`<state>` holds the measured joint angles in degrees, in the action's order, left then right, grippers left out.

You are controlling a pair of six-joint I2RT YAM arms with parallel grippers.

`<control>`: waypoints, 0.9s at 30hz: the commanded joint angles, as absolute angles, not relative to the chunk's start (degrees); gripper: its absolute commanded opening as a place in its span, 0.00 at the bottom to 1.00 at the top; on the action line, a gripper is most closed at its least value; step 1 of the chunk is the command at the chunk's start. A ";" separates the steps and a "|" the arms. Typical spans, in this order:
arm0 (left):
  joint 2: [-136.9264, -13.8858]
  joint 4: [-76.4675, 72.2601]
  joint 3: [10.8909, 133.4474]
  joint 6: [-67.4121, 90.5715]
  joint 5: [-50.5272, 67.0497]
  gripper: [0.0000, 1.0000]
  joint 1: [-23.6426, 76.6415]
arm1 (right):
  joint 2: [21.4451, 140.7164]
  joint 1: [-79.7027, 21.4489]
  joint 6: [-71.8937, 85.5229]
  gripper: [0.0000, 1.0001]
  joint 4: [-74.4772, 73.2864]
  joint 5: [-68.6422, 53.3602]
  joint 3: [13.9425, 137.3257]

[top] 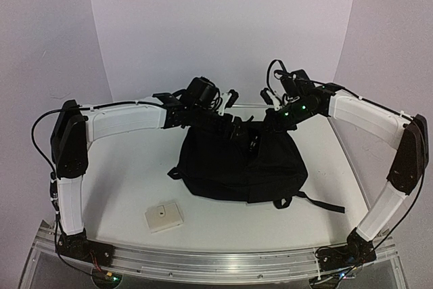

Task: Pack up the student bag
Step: Place the stationery in the student bag.

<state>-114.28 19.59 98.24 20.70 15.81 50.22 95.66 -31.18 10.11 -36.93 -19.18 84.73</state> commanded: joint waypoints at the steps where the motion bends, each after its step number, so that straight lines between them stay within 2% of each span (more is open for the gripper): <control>1: -113.83 22.93 102.86 15.15 18.21 0.74 49.57 | 93.80 -30.88 9.69 0.00 -35.71 -19.30 85.40; 8: -115.78 26.80 106.03 8.00 14.90 0.71 49.58 | 96.18 -30.45 10.95 0.00 -35.61 -15.73 84.94; 19: -123.73 25.44 114.38 14.54 19.10 0.69 49.57 | 98.85 -29.56 13.36 0.00 -35.64 -13.46 85.92; 27: -130.33 29.47 121.57 16.84 17.05 0.62 49.51 | 99.05 -29.10 13.46 0.00 -35.59 -16.69 86.69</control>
